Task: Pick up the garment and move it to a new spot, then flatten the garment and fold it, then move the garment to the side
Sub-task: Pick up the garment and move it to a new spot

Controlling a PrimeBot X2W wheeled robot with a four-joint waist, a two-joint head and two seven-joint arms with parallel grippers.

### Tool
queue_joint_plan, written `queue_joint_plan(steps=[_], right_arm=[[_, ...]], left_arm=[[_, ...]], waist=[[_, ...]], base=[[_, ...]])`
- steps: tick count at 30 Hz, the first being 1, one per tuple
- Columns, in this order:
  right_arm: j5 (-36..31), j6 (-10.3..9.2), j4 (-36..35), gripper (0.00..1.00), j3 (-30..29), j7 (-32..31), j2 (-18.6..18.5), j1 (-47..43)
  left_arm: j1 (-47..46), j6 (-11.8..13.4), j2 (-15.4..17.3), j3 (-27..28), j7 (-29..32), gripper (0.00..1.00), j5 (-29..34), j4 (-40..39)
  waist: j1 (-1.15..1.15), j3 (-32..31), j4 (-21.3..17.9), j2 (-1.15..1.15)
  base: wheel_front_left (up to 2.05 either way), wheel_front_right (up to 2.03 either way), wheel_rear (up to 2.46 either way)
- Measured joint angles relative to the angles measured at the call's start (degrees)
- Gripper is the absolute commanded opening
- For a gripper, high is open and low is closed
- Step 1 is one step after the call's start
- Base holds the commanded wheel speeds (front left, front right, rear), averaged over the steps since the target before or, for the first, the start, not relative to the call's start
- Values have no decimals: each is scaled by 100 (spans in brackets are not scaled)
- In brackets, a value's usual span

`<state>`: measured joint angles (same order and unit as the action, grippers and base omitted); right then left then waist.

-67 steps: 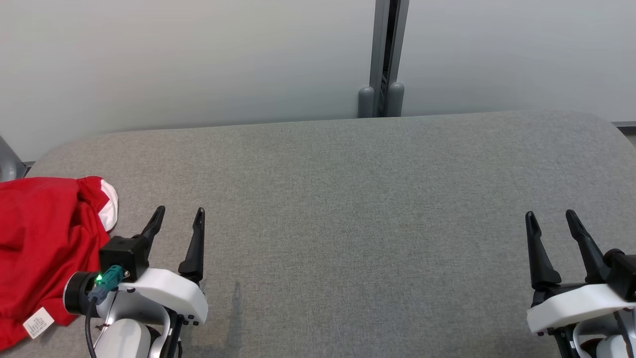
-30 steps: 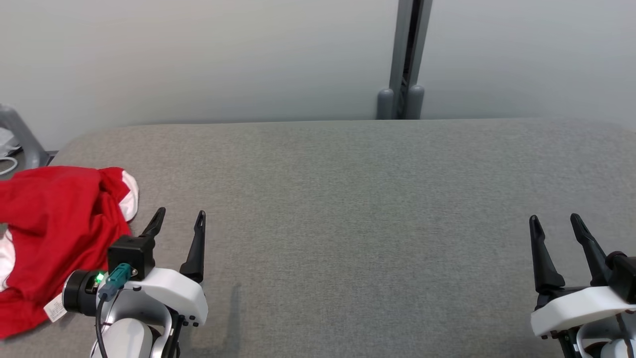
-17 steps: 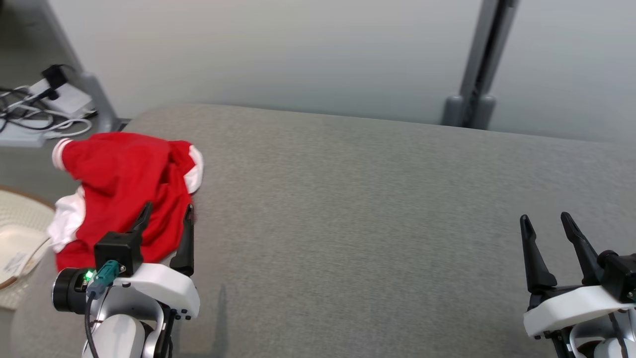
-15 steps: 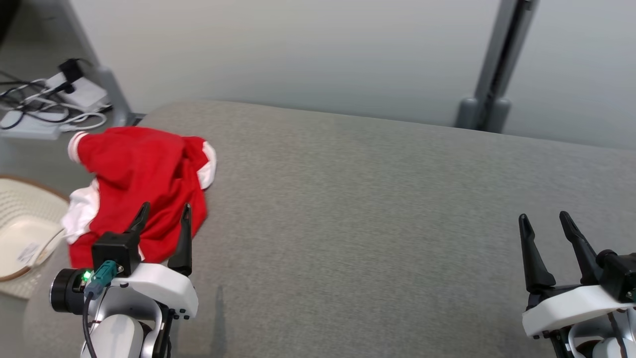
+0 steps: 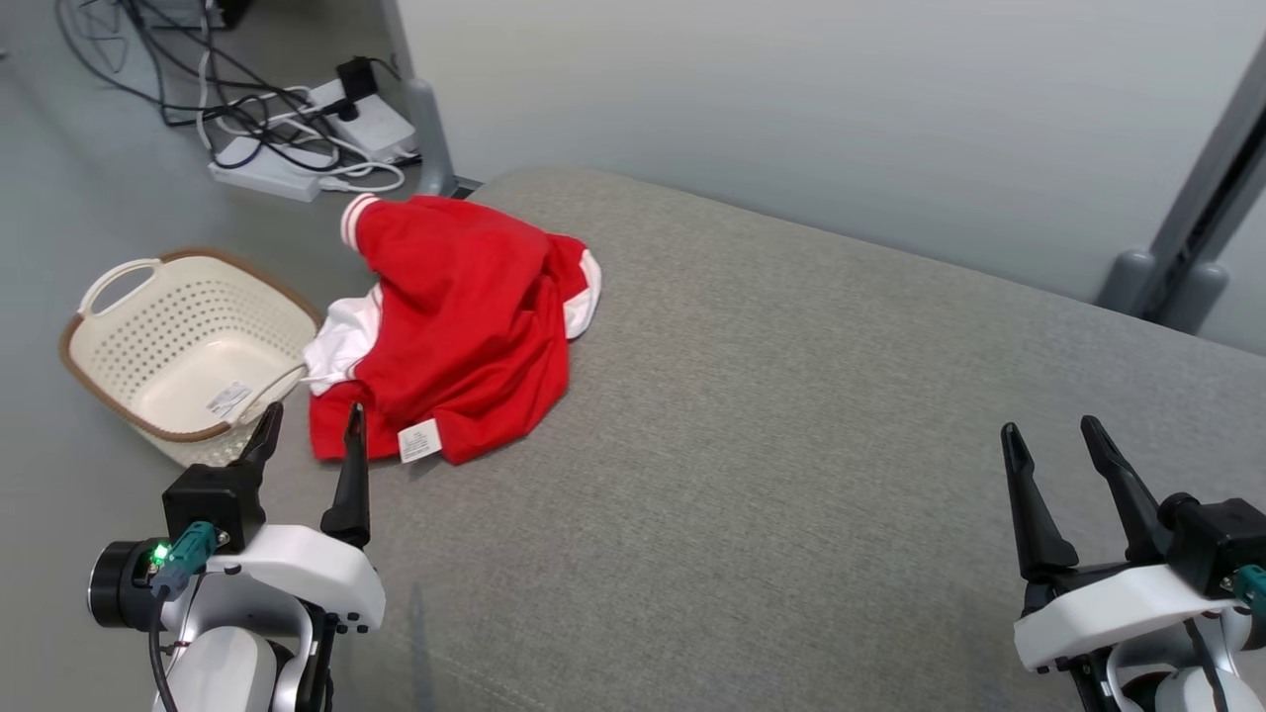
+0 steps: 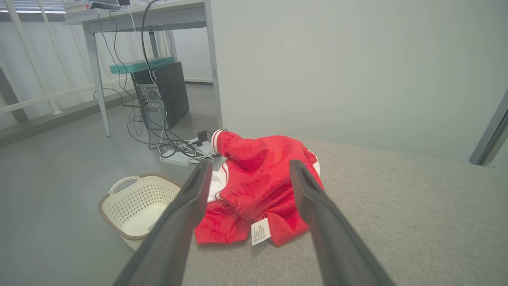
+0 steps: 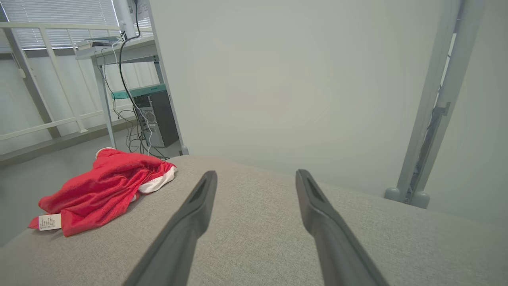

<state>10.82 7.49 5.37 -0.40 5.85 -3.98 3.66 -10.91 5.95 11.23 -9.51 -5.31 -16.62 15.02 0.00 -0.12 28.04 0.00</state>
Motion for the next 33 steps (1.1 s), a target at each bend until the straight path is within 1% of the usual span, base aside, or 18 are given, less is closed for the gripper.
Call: queue_joint_plan(steps=[5, 16, 19, 24, 29, 32, 33], right_arm=[[-1, 0, 2, 100, 14, -1, 13, 27], [0, 0, 14, 100, 26, -27, 7, 43], [2, 0, 13, 100, 18, -27, 4, 43], [3, 0, -41, 100, 22, -57, 0, 50], [-26, 0, -187, 100, 88, -179, -80, 201], [-35, 0, -265, 100, 170, -237, -123, 348], [-35, 0, -265, 100, 170, -237, -123, 348]], left_arm=[[1, 16, 10, -1, -10, 100, -21, -3], [2, 25, 10, -9, -51, 100, -112, -24], [-12, 70, 9, -5, -16, 100, -129, -25], [-231, 73, 22, 30, 35, 100, -185, -75], [-929, -74, 91, 38, 322, 100, -326, 24], [-1311, -241, 136, 13, 698, 100, -469, 379], [-1311, -241, 136, 13, 698, 100, -469, 379]], waist=[[0, -3, 173, 0], [0, 27, 187, 0], [0, 31, 189, 0], [0, 82, 163, 0], [0, 351, -12, 0], [0, 533, -167, 0], [0, 533, -167, 0]], base=[[0, 0, 0], [0, 0, 0], [0, 0, 0], [0, 0, 0], [0, 0, 0], [0, 0, 0], [0, 0, 0]])
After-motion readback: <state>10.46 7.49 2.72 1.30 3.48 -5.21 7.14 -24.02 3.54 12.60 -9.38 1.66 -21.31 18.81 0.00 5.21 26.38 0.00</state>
